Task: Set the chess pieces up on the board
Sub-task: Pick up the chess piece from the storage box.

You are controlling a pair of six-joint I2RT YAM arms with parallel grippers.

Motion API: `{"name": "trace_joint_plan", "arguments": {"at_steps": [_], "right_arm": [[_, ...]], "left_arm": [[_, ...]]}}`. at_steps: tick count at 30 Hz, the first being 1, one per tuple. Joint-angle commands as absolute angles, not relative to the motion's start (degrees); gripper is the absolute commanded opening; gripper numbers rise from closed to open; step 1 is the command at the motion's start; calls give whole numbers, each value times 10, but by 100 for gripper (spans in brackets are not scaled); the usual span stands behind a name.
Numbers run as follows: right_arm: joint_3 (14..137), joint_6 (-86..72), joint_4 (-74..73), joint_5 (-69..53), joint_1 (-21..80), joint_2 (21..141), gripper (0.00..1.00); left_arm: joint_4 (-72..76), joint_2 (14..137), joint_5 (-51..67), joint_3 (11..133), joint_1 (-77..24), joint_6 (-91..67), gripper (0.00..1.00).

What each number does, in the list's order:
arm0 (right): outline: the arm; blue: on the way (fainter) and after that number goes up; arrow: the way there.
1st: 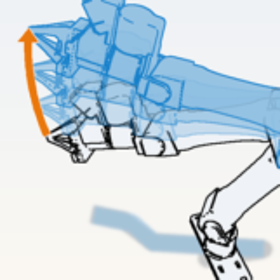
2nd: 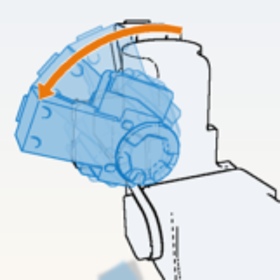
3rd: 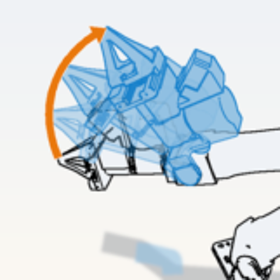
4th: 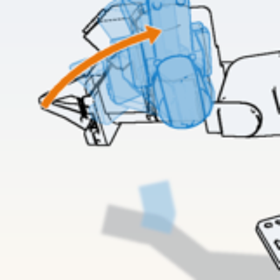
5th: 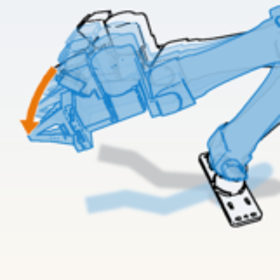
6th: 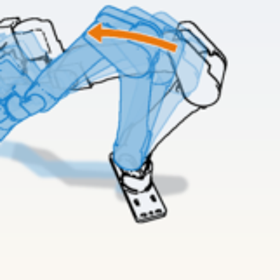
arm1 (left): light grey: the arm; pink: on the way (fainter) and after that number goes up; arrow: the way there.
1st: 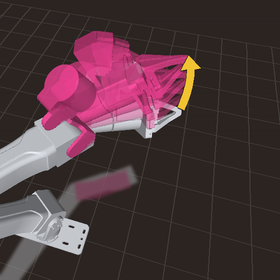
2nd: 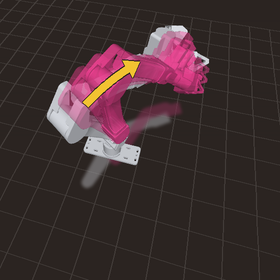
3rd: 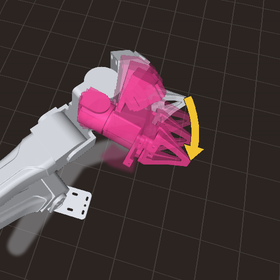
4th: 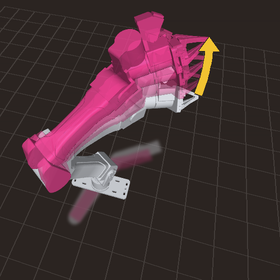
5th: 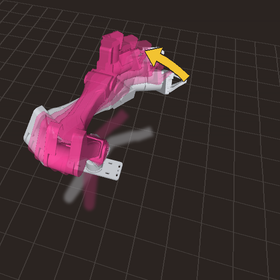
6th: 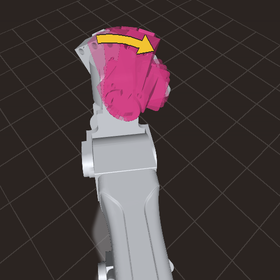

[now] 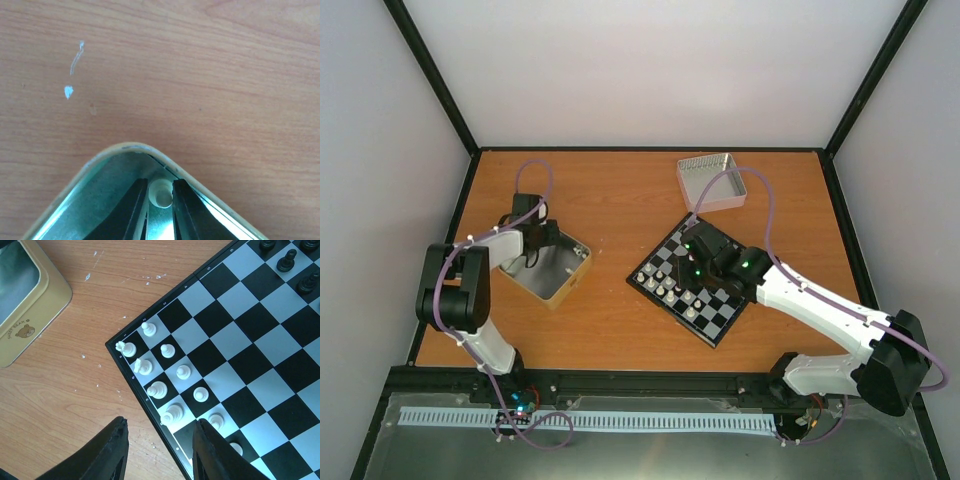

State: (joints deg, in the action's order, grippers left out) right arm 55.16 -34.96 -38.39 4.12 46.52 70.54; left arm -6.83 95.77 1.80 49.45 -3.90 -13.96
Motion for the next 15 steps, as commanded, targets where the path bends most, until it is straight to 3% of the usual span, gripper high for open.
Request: {"name": "trace_joint_plan", "arguments": {"at_steps": [1,5,8,15], "right_arm": [[566,-356,-390,42,462,709,37],[565,-358,-391,47,462,707,37],[566,-358,-391,46,462,707,37],[566,-362,-394,43,462,709,36]], "left_arm": [[-50,972,5,526,-37,-125,15],[-51,978,-10,522,-38,-129,13],[-53,984,-16,521,-37,-129,21],[-48,1000,-2,537,-37,-125,22]]}}
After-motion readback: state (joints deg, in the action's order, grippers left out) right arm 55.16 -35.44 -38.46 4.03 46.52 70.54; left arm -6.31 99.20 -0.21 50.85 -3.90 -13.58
